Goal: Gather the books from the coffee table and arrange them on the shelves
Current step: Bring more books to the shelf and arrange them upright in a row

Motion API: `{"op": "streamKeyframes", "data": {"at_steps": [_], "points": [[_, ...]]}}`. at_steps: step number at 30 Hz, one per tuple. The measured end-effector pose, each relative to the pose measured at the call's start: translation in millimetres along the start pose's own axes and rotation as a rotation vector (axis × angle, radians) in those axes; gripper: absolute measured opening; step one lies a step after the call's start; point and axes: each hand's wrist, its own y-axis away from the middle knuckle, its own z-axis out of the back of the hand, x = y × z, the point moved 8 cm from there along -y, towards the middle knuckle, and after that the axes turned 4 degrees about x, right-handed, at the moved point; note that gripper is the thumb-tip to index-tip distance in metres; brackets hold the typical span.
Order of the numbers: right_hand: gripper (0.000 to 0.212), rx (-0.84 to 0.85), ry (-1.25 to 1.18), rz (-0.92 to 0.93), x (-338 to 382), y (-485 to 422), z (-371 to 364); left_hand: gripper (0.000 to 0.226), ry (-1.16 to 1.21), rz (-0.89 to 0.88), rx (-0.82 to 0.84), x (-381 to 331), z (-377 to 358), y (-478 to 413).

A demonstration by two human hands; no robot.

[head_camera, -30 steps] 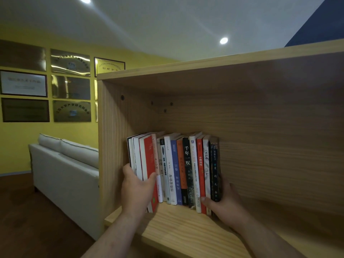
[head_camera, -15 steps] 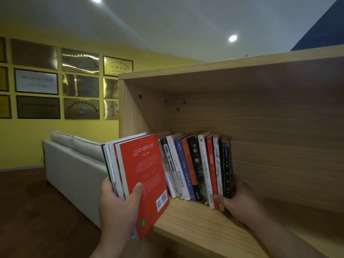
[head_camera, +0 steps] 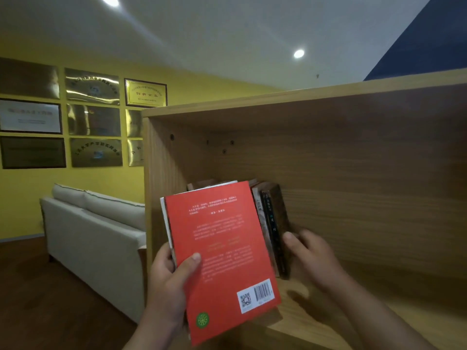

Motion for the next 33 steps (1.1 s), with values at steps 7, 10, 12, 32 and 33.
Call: {"op": "streamKeyframes", "data": {"at_steps": [7, 10, 12, 32, 33], "points": [[0.079, 0.114, -0.361, -0.056, 22.5, 36.5, 29.4, 0.042, 0.071, 0.070, 0.314, 19.2, -119.2, 1.2], [0.083, -0.031, -0.434, -0.092, 12.2, 55.6, 66.0, 0.046, 0.020, 0.086, 0.439, 27.9, -158.3, 1.7], [0.093, -0.150, -0.436, -0.100, 6.1, 67.5, 87.2, 0.046, -0.080, 0.108, 0.542, 35.6, -178.7, 2.3], [0.047, -0.760, 0.070, -0.199, -29.1, 40.6, 84.8, 0.063, -1.001, -0.030, 0.347, 71.5, -104.6, -25.5], [0.048, -0.726, 0.098, -0.206, -30.2, 36.5, 79.6, 0.064, -1.000, -0.025, 0.357, 72.5, -104.6, -25.4]]}}
